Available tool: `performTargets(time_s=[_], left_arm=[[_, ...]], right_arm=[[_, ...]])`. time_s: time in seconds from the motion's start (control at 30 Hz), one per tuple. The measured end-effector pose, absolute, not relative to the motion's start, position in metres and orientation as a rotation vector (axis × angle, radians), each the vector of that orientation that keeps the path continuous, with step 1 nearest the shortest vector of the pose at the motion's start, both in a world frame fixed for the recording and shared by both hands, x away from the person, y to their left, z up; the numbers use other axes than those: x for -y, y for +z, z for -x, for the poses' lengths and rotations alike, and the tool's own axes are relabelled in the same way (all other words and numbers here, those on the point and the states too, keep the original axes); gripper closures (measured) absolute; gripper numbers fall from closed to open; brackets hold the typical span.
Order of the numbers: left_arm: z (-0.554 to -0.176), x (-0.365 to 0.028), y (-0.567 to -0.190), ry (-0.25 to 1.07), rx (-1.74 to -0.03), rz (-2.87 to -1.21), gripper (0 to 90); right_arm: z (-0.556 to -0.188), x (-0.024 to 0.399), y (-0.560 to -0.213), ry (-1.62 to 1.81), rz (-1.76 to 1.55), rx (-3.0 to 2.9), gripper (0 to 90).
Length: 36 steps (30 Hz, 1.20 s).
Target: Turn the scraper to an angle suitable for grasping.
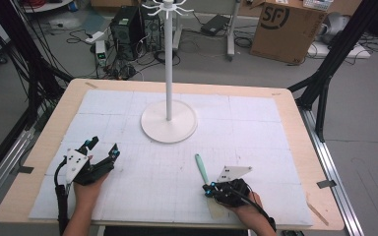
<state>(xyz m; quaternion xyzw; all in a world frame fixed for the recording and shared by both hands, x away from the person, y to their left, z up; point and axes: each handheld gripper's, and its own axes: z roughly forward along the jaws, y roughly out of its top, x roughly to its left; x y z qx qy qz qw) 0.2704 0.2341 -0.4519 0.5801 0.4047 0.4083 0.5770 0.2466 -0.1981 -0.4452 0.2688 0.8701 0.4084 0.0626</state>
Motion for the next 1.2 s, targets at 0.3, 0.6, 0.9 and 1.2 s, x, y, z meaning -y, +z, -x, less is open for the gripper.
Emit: performTargets(time_s=[0.3,0.6,0.9,1.2], left_arm=[[-0.27,-0.234,-0.452,0.957,-0.948,-1.357,28.0],[-0.27,-0.234,-0.452,0.956,-0.948,-1.356,28.0],[-0.271,-0.234,-0.452,0.956,-0.948,-1.356,28.0],[-0.27,-0.234,-0.452,0.955,-0.948,-1.358,28.0]], right_arm=[[-0.245,0.192,-0.445,1.183,-0.778,-2.653,89.8],[-0.248,0.201,-0.444,1.151,-0.813,-2.633,89.8],[-0.255,0.221,-0.443,1.147,-0.889,-2.575,89.8],[-0.264,0.241,-0.443,1.189,-0.965,-2.5,89.8]])
